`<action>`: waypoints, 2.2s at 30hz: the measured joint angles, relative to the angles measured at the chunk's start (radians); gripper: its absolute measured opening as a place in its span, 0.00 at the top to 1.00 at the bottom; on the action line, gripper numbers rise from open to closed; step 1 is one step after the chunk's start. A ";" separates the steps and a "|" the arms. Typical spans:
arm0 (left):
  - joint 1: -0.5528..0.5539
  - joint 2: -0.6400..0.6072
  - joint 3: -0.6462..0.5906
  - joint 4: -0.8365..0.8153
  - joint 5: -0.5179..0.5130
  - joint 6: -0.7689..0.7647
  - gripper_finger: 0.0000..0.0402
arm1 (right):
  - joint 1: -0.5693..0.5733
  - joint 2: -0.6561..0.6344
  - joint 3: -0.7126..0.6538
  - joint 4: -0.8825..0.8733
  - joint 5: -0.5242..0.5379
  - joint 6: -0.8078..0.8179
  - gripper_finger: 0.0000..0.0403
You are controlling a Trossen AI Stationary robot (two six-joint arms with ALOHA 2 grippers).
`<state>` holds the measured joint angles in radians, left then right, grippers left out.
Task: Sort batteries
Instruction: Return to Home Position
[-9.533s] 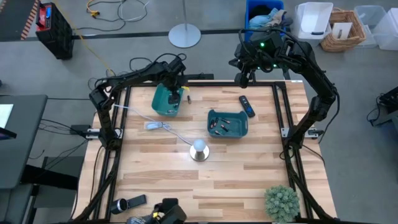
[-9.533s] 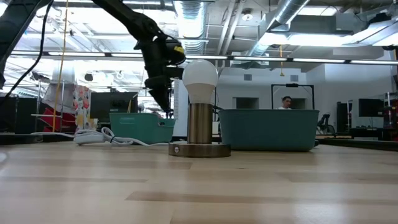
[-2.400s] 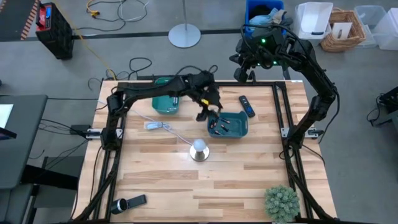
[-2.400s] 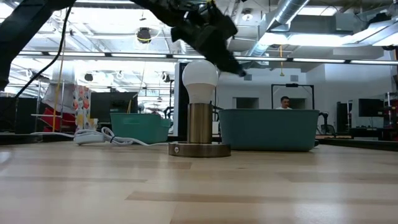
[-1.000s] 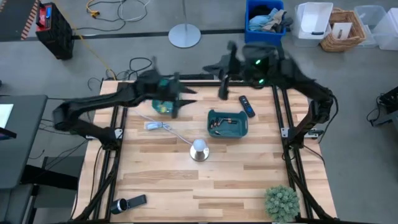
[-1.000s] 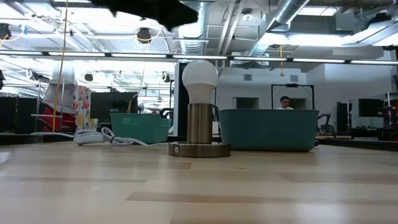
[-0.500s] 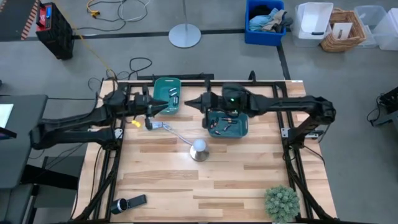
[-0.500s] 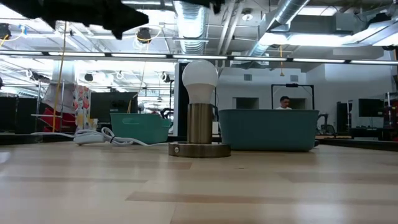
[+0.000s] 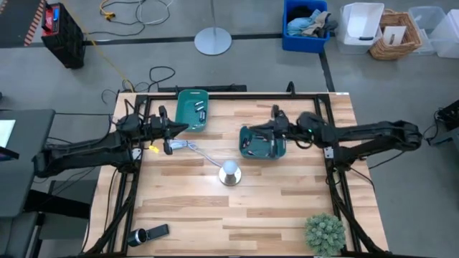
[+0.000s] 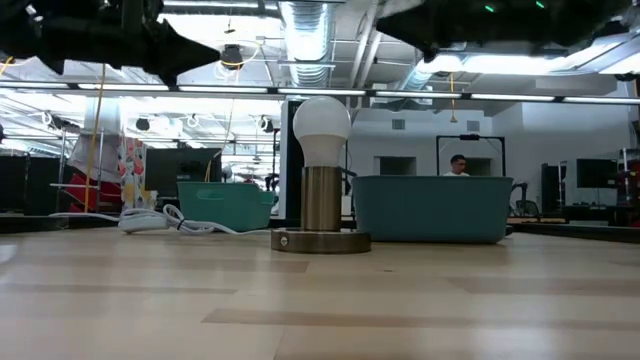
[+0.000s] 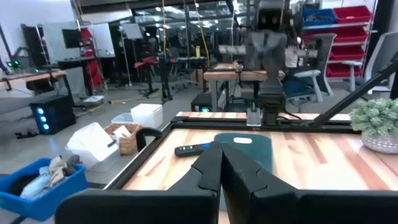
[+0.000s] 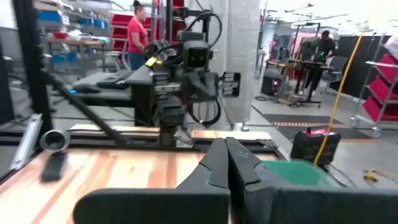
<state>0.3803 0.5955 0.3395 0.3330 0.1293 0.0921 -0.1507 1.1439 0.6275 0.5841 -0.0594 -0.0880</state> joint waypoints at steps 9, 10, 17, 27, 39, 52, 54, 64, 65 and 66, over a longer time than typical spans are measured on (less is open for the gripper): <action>0.000 -0.042 -0.071 0.015 -0.003 -0.038 1.00 | -0.001 -0.200 -0.345 0.202 -0.003 0.058 0.99; -0.001 -0.052 -0.077 0.020 -0.003 -0.040 1.00 | -0.001 -0.222 -0.370 0.221 -0.003 0.062 0.99; -0.001 -0.196 -0.160 0.019 -0.007 -0.043 1.00 | -0.001 -0.376 -0.504 0.232 -0.002 0.083 0.99; -0.001 -0.401 -0.204 -0.174 -0.056 -0.026 1.00 | -0.002 -0.530 -0.620 0.204 0.004 0.115 0.99; -0.001 -0.590 -0.255 -0.276 -0.044 -0.033 1.00 | -0.002 -0.558 -0.620 0.148 0.005 0.109 0.99; -0.001 -0.595 -0.315 -0.245 -0.014 -0.062 1.00 | -0.037 -0.621 -0.621 0.044 0.010 0.132 0.99; -0.001 -0.594 -0.315 -0.252 -0.013 -0.060 1.00 | -0.040 -0.643 -0.621 0.006 0.010 0.136 0.99; -0.001 -0.594 -0.330 -0.268 -0.016 -0.055 1.00 | -0.040 -0.757 -0.622 -0.140 0.009 0.133 0.99; -0.001 -0.594 -0.331 -0.281 -0.027 -0.056 1.00 | -0.040 -0.765 -0.622 -0.155 0.009 0.132 0.99; -0.003 -0.590 -0.331 -0.282 -0.034 -0.057 1.00 | -0.040 -0.771 -0.622 -0.169 0.009 0.132 0.99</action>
<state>0.3775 0.0051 0.0086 0.0506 0.0952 0.0350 -0.1905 0.3724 0.0059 0.4147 -0.0509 0.0441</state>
